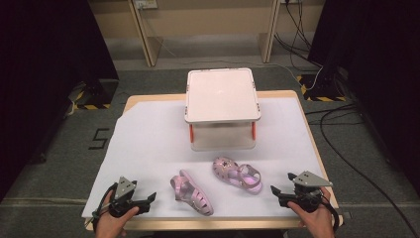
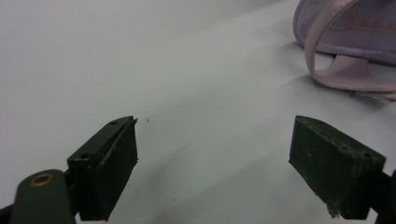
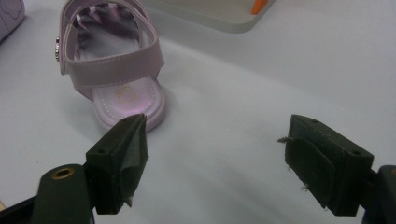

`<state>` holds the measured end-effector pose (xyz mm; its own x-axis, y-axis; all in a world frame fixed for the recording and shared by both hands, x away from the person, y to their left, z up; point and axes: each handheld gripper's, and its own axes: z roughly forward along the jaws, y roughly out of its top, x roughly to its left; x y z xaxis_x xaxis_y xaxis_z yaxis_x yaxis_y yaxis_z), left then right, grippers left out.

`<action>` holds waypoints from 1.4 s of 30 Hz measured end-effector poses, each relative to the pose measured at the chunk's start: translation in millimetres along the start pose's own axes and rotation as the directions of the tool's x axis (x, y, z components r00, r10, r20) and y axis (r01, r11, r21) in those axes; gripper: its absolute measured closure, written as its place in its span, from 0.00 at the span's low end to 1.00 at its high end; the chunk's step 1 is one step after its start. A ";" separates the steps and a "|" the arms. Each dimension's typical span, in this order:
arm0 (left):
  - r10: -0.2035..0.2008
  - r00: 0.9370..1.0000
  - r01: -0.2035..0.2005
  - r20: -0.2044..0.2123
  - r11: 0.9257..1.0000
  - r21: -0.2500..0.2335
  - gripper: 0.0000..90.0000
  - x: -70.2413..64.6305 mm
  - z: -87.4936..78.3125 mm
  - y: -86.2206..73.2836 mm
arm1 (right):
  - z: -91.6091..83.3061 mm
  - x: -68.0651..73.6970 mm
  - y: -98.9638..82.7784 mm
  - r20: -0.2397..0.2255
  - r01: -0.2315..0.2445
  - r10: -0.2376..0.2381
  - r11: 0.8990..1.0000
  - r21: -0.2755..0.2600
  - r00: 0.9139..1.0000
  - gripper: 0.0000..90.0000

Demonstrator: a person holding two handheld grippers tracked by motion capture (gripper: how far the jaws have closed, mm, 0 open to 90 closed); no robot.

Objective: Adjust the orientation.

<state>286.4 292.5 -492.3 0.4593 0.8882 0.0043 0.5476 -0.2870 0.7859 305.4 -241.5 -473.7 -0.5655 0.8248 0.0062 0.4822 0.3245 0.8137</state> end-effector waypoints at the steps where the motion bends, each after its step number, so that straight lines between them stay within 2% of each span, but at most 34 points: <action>1: 0.000 1.000 0.000 0.000 1.000 0.000 0.16 0.0 0.0 0.0 | 0.0 0.0 0.0 0.000 0.000 0.000 1.000 0.000 1.000 0.25; 6: 0.004 1.000 -0.004 0.001 1.000 0.005 0.17 -0.9 0.8 -0.1 | -0.1 2.5 1.3 -0.026 0.009 -0.009 1.000 -0.013 1.000 0.29; 8: 0.003 1.000 -0.003 0.001 1.000 0.005 0.16 -0.9 1.0 -0.1 | 0.3 4.1 2.8 -0.040 0.027 -0.028 0.999 -0.022 0.999 0.34; 9: 0.003 1.000 -0.003 0.001 1.000 0.007 0.16 -0.6 1.2 -0.3 | 0.5 6.5 4.3 -0.068 0.053 -0.056 0.998 -0.039 0.996 0.38; 14: 0.000 1.000 0.000 0.001 1.000 0.007 0.16 -0.6 1.5 -0.5 | 1.6 13.6 8.3 -0.097 0.087 -0.091 0.995 -0.052 0.991 0.44; 17: 0.002 1.000 -0.002 0.001 1.000 0.005 0.17 -0.9 2.2 -0.7 | 2.8 20.7 12.7 -0.135 0.093 -0.103 0.993 -0.074 0.986 0.48; 22: 0.000 1.000 0.000 -0.005 1.000 0.008 0.17 0.2 2.2 -1.0 | 2.4 29.0 21.0 -0.148 0.131 -0.147 0.985 -0.111 0.978 0.52; 23: -0.005 1.000 0.005 -0.006 1.000 0.005 0.17 0.4 2.4 -0.9 | 5.0 33.9 25.8 -0.169 0.145 -0.166 0.981 -0.129 0.971 0.54; 24: -0.005 1.000 0.005 -0.006 1.000 0.005 0.17 0.4 2.4 -0.9 | 5.0 33.9 25.8 -0.169 0.145 -0.166 0.981 -0.129 0.971 0.54; 25: -0.003 1.000 0.003 -0.006 1.000 0.005 0.17 0.2 2.5 -0.7 | 10.9 39.8 30.0 -0.197 0.158 -0.181 0.980 -0.125 0.964 0.56; 26: 0.000 1.000 0.000 -0.005 1.000 0.005 0.17 -0.2 2.7 -0.5 | 13.3 41.4 31.0 -0.203 0.163 -0.185 0.979 -0.119 0.962 0.57; 29: 0.004 1.000 -0.004 -0.005 1.000 0.007 0.17 -0.5 2.9 -0.7 | 19.8 45.0 35.3 -0.190 0.190 -0.209 0.975 -0.114 0.959 0.57; 30: 0.004 1.000 -0.004 -0.005 1.000 0.007 0.17 -0.5 2.9 -0.7 | 19.8 45.0 35.3 -0.190 0.190 -0.209 0.975 -0.114 0.959 0.57; 31: 0.003 1.000 -0.003 -0.004 1.000 0.008 0.17 -0.5 3.2 -0.8 | 20.7 44.3 37.2 -0.206 0.180 -0.203 0.976 -0.125 0.957 0.62; 32: 0.002 1.000 -0.002 -0.004 1.000 0.007 0.17 -0.2 3.2 -1.0 | 21.6 45.0 40.9 -0.233 0.163 -0.195 0.975 -0.153 0.953 0.61; 34: 0.002 1.000 -0.001 -0.006 1.000 0.008 0.17 0.0 2.8 -0.9 | 22.4 46.5 42.8 -0.236 0.175 -0.206 0.974 -0.144 0.950 0.61; 35: -0.003 1.000 0.003 -0.007 1.000 0.005 0.17 0.1 3.1 -1.0 | 28.2 51.6 44.4 -0.273 0.170 -0.196 0.979 -0.115 0.942 0.61; 37: 0.001 1.000 -0.001 -0.006 1.000 0.009 0.17 0.0 3.3 -1.0 | 31.6 53.1 44.4 -0.281 0.172 -0.194 0.980 -0.100 0.940 0.62; 38: 0.002 1.000 -0.002 -0.006 1.000 0.008 0.17 -0.3 3.3 -1.1 | 41.0 57.7 44.3 -0.288 0.194 -0.206 0.979 -0.069 0.935 0.62; 39: 0.003 1.000 -0.003 -0.004 1.000 0.008 0.17 -0.6 3.0 -1.0 | 41.0 57.7 44.3 -0.288 0.194 -0.206 0.979 -0.069 0.935 0.62; 40: 0.004 1.000 -0.004 -0.003 1.000 0.006 0.17 -0.4 2.9 -0.7 | 49.2 61.4 45.2 -0.304 0.215 -0.221 0.975 -0.053 0.927 0.66; 41: 0.003 1.000 -0.003 -0.005 1.000 0.008 0.17 -0.2 2.9 -0.7 | 52.4 63.2 46.2 -0.309 0.230 -0.234 0.972 -0.050 0.922 0.70; 42: 0.003 1.000 -0.003 -0.005 1.000 0.008 0.17 -0.2 2.9 -0.7 | 52.4 63.2 46.2 -0.309 0.230 -0.234 0.972 -0.050 0.922 0.70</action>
<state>287.9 291.5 -494.6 0.4577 0.8890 0.0099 0.5516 -0.2927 0.7811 327.0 -150.2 -466.2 -0.8410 0.5410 -0.0048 0.3053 0.4819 0.8214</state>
